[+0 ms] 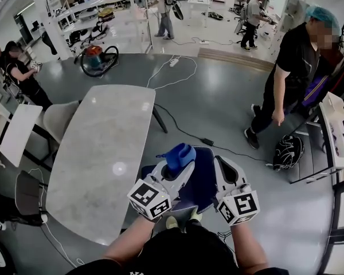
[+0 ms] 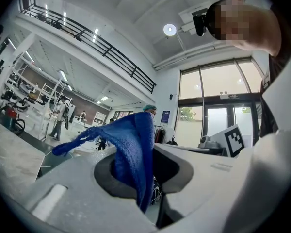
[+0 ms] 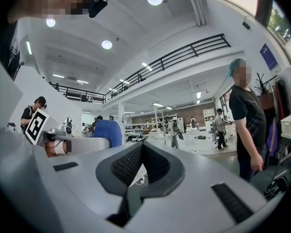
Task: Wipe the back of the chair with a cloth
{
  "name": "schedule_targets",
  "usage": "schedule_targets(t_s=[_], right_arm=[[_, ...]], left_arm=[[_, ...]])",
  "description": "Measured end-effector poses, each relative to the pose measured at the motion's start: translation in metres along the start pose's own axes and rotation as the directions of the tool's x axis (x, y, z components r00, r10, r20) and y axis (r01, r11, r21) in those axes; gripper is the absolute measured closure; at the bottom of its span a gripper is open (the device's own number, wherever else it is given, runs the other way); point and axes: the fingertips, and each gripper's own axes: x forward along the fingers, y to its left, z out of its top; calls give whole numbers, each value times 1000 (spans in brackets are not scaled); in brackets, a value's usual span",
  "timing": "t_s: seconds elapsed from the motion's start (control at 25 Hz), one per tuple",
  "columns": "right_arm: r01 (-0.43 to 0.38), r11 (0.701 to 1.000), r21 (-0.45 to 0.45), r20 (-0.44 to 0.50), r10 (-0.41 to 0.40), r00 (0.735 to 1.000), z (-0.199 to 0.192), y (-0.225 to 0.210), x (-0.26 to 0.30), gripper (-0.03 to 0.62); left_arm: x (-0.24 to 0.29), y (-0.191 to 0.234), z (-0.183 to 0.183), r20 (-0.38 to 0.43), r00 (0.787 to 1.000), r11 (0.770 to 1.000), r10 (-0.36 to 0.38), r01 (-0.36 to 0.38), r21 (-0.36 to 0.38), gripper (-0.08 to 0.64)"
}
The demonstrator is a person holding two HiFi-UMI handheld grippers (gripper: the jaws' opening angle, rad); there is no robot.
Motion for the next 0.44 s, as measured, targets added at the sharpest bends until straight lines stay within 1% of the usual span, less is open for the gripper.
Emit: schedule_targets(t_s=[0.2,0.44], right_arm=[[-12,1000,-17,5,12,1000,1,-1,1,581],[3,1000,-17,-12,-3,1000,-2,-9,17,581]], left_arm=[[3,-1,2,6,1000,1000,1,-1,5,495],[13,15,2,4,1000,1000,9,-9,12,495]])
